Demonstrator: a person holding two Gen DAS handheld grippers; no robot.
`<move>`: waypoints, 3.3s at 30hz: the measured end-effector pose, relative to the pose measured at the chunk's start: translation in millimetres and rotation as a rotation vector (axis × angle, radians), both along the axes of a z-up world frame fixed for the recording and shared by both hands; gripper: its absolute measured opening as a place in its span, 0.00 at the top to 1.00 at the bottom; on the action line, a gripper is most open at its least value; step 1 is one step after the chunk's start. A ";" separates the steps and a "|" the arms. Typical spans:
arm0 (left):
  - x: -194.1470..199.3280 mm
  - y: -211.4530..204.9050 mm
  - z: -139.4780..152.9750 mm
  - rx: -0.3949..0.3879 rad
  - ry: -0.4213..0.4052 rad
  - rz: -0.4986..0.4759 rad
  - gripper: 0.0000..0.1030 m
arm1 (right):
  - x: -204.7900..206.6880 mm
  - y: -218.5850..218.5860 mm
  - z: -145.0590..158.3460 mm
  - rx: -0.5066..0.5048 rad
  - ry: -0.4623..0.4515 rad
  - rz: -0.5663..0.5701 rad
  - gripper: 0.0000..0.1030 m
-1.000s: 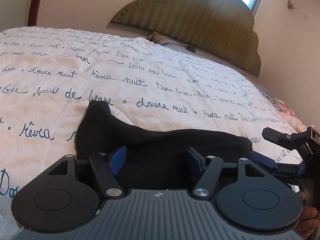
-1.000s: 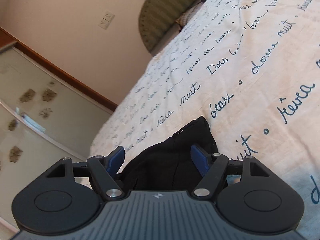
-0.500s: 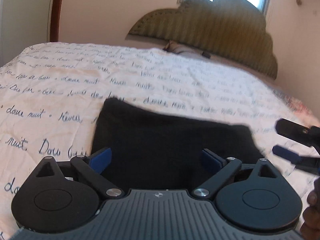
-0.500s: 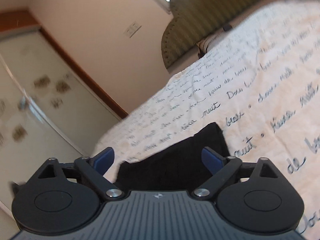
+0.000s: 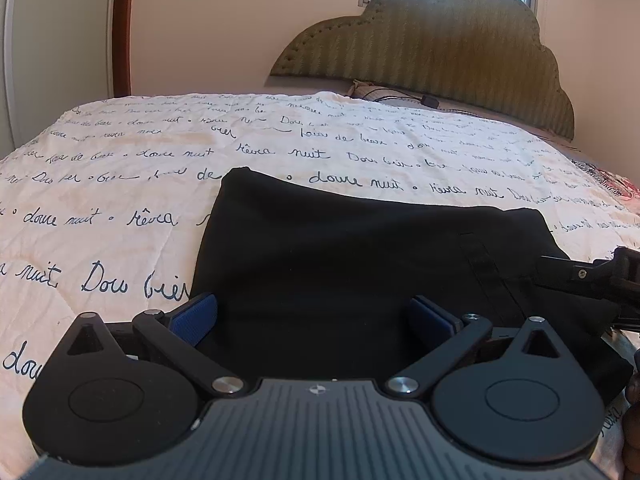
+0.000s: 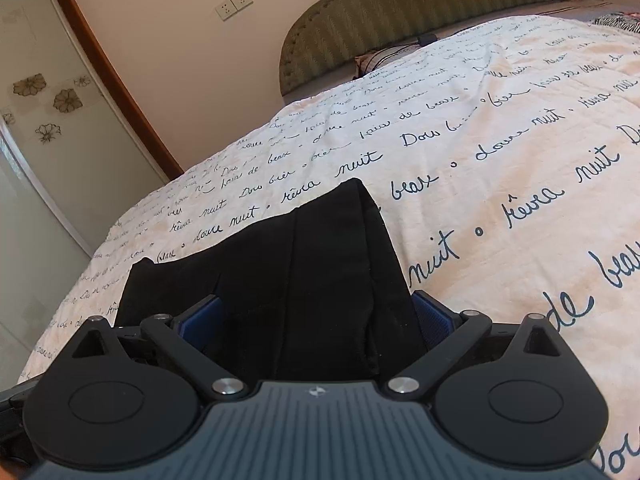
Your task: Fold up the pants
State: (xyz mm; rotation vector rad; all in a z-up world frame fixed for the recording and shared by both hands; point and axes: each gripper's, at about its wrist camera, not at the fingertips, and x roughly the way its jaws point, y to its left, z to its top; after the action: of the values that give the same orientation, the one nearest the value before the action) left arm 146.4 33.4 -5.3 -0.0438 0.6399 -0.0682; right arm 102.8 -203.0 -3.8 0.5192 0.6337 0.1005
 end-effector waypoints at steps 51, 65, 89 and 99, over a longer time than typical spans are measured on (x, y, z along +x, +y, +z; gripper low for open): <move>-155.3 1.7 -0.5 0.097 0.033 0.079 0.00 | -150.5 61.8 3.6 -0.457 0.007 0.086 0.00; -152.2 1.9 3.4 0.079 0.049 0.092 0.00 | -151.2 61.3 3.9 -0.457 0.007 0.086 0.00; -152.7 3.2 1.1 0.068 0.041 0.096 0.00 | -151.5 61.0 3.8 -0.457 0.006 0.085 0.00; -152.5 2.8 0.9 0.064 0.041 0.095 0.00 | -151.7 61.1 3.6 -0.456 0.005 0.085 0.00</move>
State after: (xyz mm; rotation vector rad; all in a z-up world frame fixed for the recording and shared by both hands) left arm -6.1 36.2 -4.3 -0.0136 0.6795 0.0455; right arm -48.9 -142.0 -0.2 0.0521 0.6596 0.0325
